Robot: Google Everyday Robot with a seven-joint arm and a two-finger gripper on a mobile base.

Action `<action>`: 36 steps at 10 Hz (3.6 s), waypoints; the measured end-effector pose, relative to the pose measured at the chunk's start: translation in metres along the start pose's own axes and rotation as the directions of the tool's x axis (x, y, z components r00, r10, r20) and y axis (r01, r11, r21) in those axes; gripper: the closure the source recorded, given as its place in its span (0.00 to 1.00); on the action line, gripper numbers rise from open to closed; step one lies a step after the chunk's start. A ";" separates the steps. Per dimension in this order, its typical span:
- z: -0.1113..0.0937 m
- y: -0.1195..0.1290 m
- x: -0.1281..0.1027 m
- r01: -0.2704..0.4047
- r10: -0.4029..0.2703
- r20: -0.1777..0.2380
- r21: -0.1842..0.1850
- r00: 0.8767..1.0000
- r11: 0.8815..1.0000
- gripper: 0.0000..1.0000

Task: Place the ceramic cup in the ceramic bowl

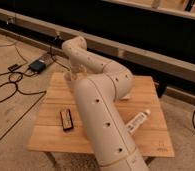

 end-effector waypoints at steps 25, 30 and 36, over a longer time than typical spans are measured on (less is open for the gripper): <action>-0.112 -0.075 0.301 -0.200 0.174 -0.151 -0.176 0.973 0.964 1.00; -0.093 -0.081 0.324 -0.192 0.149 -0.183 -0.242 0.972 0.951 1.00; -0.075 -0.069 0.333 -0.212 0.135 -0.280 -0.264 0.950 0.941 1.00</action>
